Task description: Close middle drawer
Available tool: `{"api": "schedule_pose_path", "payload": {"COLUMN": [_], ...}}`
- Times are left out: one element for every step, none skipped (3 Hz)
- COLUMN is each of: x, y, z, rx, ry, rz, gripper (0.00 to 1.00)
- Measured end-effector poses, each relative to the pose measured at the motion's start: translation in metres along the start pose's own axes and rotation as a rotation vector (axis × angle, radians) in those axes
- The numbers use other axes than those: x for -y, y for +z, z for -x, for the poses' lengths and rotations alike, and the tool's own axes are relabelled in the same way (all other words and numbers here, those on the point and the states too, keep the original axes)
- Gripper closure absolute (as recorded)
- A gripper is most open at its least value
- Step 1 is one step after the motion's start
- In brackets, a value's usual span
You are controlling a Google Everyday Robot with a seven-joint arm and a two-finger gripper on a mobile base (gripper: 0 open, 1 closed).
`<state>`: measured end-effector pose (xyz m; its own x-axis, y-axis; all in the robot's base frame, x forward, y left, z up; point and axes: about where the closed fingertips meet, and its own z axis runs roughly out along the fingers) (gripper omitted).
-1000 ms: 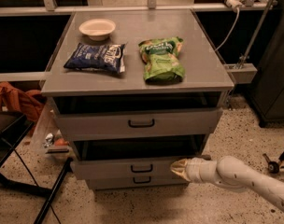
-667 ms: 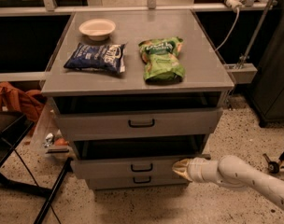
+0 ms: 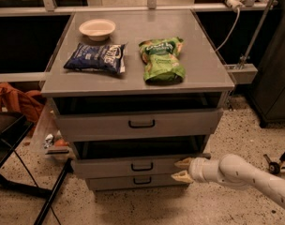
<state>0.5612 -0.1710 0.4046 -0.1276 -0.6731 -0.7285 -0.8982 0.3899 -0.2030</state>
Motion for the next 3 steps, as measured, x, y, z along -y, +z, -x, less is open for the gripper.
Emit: {"api": "schedule_pose_path", "payload": {"x": [-0.0007, -0.0053, -0.0076], "y": [-0.0005, -0.0041, -0.0054], "z": [-0.0059, -0.0092, -0.0097], "rx": [-0.006, -0.006, -0.006], "ry": [0.012, 0.015, 0.015], "rz": [0.029, 0.038, 0.038], "gripper": [0.0, 0.0, 0.0]}}
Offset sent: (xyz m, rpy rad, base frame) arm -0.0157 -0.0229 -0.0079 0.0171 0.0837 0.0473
